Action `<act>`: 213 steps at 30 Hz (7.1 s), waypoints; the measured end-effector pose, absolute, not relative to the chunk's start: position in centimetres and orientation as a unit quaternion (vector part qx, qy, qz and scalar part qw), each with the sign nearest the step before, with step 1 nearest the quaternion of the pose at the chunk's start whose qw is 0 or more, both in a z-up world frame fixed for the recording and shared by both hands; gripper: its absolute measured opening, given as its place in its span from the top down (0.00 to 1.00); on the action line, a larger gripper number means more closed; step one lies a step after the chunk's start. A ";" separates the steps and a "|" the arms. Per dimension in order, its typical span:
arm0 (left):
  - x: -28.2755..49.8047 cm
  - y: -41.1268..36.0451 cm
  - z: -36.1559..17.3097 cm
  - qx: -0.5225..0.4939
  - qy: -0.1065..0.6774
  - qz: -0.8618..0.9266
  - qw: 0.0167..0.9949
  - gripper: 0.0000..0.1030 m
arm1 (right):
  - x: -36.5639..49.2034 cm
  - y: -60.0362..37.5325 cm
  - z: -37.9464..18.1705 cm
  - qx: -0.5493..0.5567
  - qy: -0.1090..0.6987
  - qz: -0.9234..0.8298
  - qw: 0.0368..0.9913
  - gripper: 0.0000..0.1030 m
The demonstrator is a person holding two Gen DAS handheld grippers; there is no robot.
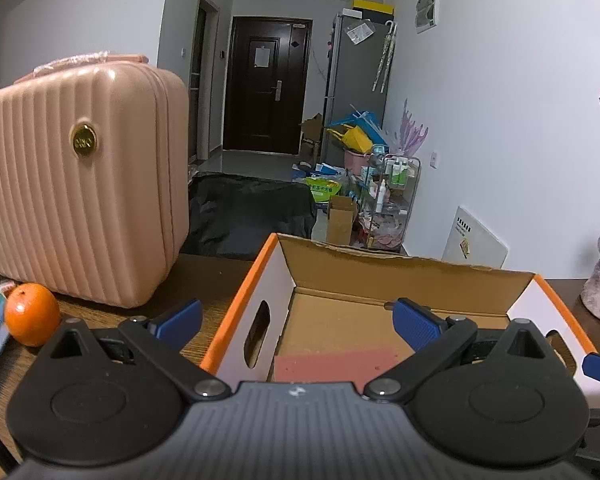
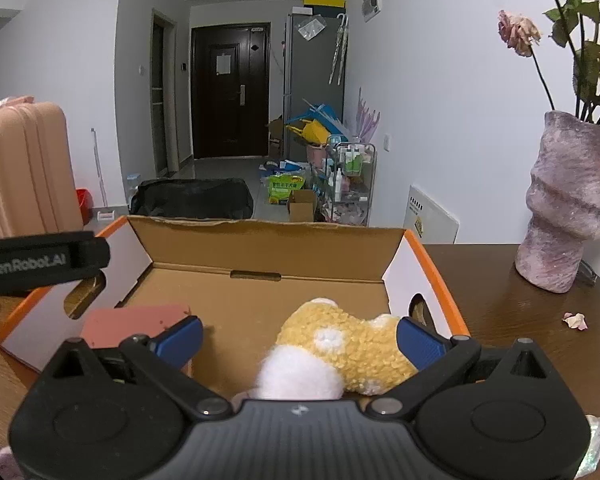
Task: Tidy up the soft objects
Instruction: 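Open both tools to drop the sheep and sponge into the box, then move the left tool to the blue tissue pack and grasp it, then grasp the pink satin scrunchie with the right tool while the left holds the tissues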
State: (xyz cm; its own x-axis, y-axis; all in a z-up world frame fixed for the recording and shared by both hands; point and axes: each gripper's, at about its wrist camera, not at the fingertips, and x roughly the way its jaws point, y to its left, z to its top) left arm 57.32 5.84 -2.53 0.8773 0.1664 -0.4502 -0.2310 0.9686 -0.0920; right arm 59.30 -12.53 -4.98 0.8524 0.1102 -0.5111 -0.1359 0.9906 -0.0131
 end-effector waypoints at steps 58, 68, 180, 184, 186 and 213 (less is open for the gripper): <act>27.4 6.8 -1.4 -0.019 0.214 0.048 0.976 0.00 | 27.5 -16.0 -5.2 -0.023 0.159 0.135 0.978 0.00; 23.7 7.0 -2.6 -0.023 0.216 0.043 0.975 0.00 | 25.2 -15.7 -6.7 -0.041 0.178 0.138 0.973 0.00; 26.0 0.8 -5.3 0.000 0.222 0.005 0.975 0.13 | 30.6 -30.2 -7.9 -0.063 0.214 -0.002 0.975 0.00; 26.2 0.6 -5.5 0.001 0.227 0.007 0.974 0.13 | 32.8 -31.7 -8.5 -0.075 0.241 -0.011 0.968 0.00; 26.4 0.5 -5.5 0.000 0.230 0.009 0.973 0.13 | 34.0 -32.5 -8.8 -0.062 0.263 0.000 0.963 0.00; 26.5 0.6 -5.6 -0.005 0.232 0.007 0.973 0.13 | 37.0 -35.4 -10.2 0.054 0.318 0.072 0.944 0.39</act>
